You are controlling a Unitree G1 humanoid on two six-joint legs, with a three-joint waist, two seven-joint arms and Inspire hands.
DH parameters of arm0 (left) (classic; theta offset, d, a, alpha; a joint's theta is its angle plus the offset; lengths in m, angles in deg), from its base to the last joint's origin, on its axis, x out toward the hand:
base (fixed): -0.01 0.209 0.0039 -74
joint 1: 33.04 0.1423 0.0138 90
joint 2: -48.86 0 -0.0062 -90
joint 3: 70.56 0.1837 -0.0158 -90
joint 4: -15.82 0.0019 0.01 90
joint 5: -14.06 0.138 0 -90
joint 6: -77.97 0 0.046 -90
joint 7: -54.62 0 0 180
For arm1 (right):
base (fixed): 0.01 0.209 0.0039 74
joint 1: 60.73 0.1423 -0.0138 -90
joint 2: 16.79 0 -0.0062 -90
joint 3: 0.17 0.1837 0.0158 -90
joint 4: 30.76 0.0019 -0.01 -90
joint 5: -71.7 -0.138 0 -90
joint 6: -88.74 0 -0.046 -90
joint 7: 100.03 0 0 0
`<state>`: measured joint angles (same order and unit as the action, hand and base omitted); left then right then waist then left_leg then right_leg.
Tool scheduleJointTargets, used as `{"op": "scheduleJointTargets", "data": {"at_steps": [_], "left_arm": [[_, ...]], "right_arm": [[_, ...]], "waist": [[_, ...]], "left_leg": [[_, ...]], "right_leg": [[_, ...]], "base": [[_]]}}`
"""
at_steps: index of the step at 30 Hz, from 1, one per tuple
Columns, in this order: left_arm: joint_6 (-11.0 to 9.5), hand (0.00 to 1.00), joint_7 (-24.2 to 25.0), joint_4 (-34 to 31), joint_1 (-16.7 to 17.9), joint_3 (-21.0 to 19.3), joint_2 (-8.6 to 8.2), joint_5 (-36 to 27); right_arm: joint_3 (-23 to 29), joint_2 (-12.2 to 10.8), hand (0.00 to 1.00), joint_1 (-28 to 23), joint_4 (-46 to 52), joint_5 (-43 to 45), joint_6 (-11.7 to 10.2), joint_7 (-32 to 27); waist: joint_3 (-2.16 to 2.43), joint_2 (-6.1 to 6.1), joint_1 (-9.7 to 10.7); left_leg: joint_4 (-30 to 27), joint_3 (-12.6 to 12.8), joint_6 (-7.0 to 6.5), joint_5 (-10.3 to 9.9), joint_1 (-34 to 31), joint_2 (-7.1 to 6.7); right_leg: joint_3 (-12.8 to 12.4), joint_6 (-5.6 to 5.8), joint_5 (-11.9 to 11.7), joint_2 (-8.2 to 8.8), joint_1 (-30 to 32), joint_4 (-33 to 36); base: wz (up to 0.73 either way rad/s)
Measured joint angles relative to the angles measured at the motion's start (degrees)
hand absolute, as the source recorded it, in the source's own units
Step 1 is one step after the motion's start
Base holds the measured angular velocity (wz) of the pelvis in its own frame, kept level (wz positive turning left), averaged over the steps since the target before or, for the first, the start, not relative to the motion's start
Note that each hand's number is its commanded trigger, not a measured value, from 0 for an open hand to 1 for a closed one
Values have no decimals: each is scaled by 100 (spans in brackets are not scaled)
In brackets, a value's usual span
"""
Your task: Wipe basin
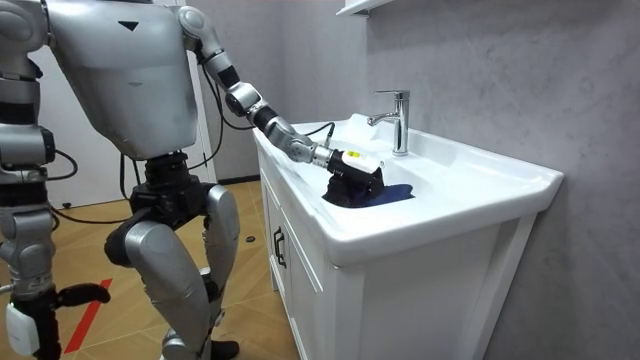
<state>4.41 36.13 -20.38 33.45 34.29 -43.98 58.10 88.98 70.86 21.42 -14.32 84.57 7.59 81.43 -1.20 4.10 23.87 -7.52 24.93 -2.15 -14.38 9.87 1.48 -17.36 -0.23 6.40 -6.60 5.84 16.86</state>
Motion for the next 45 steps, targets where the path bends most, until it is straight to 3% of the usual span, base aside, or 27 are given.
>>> {"op": "scheduleJointTargets", "data": {"at_steps": [3,12,22,28,33,40,44,45], "left_arm": [[0,100,-2,-76,0,-4,-12,-202],[67,100,3,-880,0,7,34,-218],[58,100,-154,-700,1,144,-12,-399],[7,100,-205,-573,72,55,-57,-385],[-354,100,-218,-49,337,-553,-92,-392],[-622,100,-216,358,408,-795,-96,-390],[-720,100,-237,555,452,-794,-124,-396],[-751,100,-248,568,490,-813,-124,-390]], "right_arm": [[-1,-6,0,-62,-21,88,3,-12],[0,-13,0,-146,110,483,4,-111],[0,-27,0,-181,282,580,14,-129],[104,-31,0,-332,455,600,263,-101],[225,-53,0,-371,474,558,372,-81],[375,-55,0,-344,694,559,350,-67],[461,-111,0,-280,723,543,312,-95],[469,-156,0,-276,723,545,316,-128]], "waist": [[-24,-40,13],[-23,-51,11],[-41,-107,12],[-48,-136,-82],[-17,-212,-302],[71,-300,-557],[86,-301,-614],[114,-292,-680]], "left_leg": [[4,13,-6,-32,63,3],[-15,45,-67,-74,46,-14],[20,-15,-62,-96,140,16],[32,51,-27,-119,281,33],[8,169,28,-158,363,86],[-9,108,41,-165,387,110],[17,-16,42,-166,476,125],[16,-20,53,-173,474,131]], "right_leg": [[-45,13,2,-35,-86,-22],[-162,87,-58,-19,-124,-123],[-162,85,-68,4,-355,-231],[-217,58,-45,-80,-423,-211],[-290,15,-47,-169,-469,-202],[-207,-5,-48,-153,-546,-233],[-125,-16,-52,-138,-697,-332],[-95,-26,-47,-138,-697,-330]], "base": [[0],[-2],[3],[-7],[-16],[5],[14],[5]]}}
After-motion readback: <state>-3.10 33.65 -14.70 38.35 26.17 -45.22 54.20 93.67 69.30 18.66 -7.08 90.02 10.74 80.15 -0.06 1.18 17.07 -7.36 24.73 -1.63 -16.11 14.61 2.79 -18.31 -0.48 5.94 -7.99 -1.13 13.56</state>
